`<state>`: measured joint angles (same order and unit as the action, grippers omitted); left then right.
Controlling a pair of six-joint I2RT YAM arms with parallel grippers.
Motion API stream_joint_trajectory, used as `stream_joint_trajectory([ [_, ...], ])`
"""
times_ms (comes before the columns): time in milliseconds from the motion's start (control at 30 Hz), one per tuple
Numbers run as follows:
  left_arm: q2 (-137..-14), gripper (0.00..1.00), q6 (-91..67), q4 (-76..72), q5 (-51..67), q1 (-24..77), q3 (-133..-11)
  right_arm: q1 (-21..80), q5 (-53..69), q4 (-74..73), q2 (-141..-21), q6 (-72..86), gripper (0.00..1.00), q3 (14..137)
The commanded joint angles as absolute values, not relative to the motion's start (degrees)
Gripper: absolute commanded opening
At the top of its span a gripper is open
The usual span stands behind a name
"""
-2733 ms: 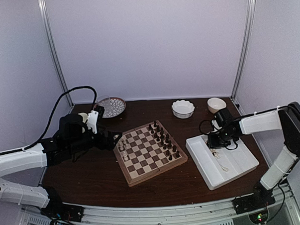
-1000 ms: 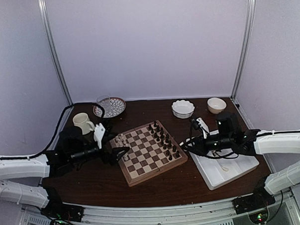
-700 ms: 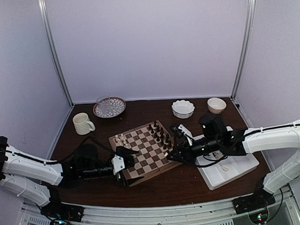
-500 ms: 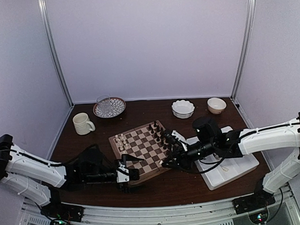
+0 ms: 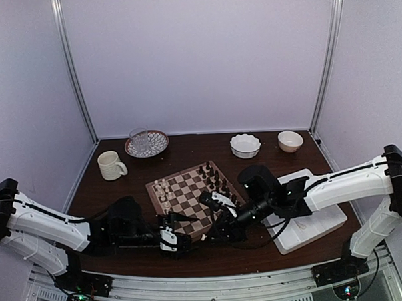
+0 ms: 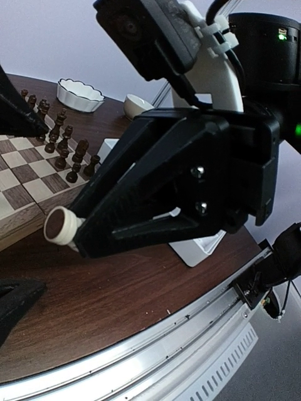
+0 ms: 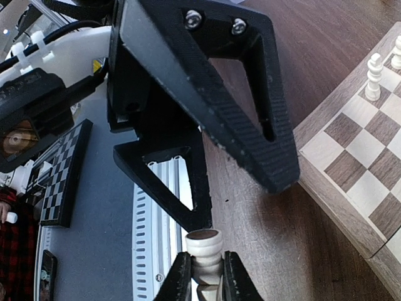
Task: Set up the chess pieces on the board
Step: Pass from the right arm to the left
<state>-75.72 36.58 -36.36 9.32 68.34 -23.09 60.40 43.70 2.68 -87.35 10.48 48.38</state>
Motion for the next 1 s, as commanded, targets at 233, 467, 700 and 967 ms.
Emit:
stream_joint_trajectory([
  [233,-77.52,0.69,39.26,-34.09,10.64,70.07,-26.32,61.54,45.09,2.03,-89.17,8.96,0.14,50.75],
  [467,-78.65,0.58,40.65,-33.33,10.66,71.55,-27.1,61.7,45.35,2.07,-90.25,8.96,0.13,51.42],
  [700,-78.5,0.41,41.13,-32.35,10.03,71.85,-27.41,61.79,45.43,1.87,-90.34,8.81,0.13,51.58],
  [967,-78.5,0.27,41.51,-32.0,9.05,72.21,-27.73,61.82,44.44,1.37,-90.53,8.53,0.13,51.79],
])
